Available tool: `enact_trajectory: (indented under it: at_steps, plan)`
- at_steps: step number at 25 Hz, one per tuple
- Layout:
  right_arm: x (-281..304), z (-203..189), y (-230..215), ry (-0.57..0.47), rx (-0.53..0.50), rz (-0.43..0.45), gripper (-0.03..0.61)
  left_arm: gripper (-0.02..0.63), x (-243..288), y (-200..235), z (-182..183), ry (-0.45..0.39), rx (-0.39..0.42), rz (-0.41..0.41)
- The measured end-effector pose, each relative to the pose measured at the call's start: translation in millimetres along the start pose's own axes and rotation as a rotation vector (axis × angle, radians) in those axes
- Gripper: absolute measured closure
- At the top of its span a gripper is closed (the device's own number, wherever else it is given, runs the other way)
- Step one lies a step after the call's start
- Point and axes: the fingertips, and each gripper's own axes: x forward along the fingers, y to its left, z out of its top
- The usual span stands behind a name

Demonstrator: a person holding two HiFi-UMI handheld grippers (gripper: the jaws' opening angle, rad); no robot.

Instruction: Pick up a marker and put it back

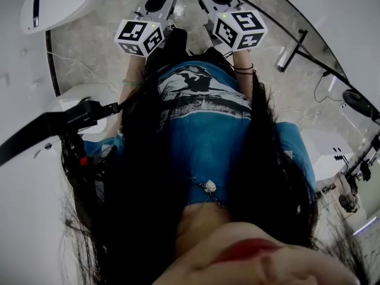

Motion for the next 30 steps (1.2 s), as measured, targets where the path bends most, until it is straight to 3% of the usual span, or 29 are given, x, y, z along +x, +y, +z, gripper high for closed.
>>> enact_trajectory:
  at_steps: [5, 9, 18, 23, 30]
  plan:
    - [-96.2, -34.9, 19.2, -0.021, -0.025, 0.037, 0.508, 0.614, -30.4, -80.4, -31.8, -0.054, 0.010, 0.034]
    - [-173.6, -62.2, 10.8, -0.037, -0.013, 0.061, 0.509, 0.614, -41.8, -156.0, -70.0, -0.061, 0.019, 0.048]
    - [-308.7, -107.9, 1.8, -0.036, -0.046, 0.125, 0.526, 0.614, -73.6, -282.6, -141.8, -0.069, 0.005, 0.150]
    - [-343.8, -132.2, 23.9, -0.023, -0.035, 0.178, 0.532, 0.614, -112.0, -320.3, -162.0, -0.073, 0.018, 0.203]
    - [-349.3, -149.8, 53.0, 0.004, -0.045, 0.212, 0.537, 0.614, -150.2, -325.0, -171.3, -0.093, 0.003, 0.257]
